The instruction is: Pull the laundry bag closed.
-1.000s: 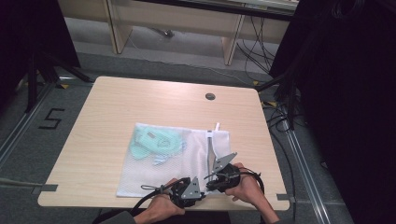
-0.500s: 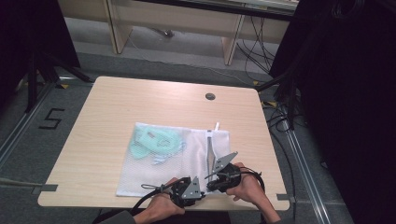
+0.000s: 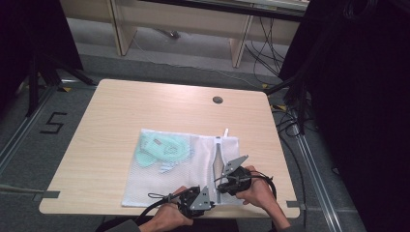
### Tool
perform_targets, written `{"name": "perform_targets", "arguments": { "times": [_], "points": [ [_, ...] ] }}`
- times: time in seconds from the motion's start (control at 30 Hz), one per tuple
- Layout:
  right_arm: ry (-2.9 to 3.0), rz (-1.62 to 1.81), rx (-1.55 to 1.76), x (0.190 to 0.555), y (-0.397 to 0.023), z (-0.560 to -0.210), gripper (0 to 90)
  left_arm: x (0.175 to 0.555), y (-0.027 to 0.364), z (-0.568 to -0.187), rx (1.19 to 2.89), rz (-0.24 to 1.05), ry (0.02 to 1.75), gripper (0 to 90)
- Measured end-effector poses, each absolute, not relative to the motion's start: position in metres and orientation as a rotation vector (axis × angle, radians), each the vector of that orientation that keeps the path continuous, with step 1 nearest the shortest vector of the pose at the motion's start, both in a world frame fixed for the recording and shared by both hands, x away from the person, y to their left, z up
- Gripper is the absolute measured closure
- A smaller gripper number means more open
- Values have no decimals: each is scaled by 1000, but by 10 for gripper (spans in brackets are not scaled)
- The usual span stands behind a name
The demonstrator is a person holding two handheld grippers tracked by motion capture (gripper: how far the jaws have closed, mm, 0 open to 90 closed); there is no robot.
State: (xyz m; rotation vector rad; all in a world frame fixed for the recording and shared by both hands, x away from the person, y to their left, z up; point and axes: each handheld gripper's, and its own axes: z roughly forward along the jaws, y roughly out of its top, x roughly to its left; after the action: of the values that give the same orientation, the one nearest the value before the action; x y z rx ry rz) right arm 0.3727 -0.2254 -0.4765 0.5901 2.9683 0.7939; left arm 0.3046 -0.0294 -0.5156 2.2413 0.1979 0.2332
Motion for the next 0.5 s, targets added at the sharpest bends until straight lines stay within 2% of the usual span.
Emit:
{"name": "perform_targets", "arguments": {
  "times": [0.23,0.5],
  "points": [
    [2956,818,490,380,-224,-479,864,306,-29,-514,2214,198,237,890],
    [2933,802,542,384,-222,-476,864,306,-27,-515,2224,191,238,890]
  ]
}}
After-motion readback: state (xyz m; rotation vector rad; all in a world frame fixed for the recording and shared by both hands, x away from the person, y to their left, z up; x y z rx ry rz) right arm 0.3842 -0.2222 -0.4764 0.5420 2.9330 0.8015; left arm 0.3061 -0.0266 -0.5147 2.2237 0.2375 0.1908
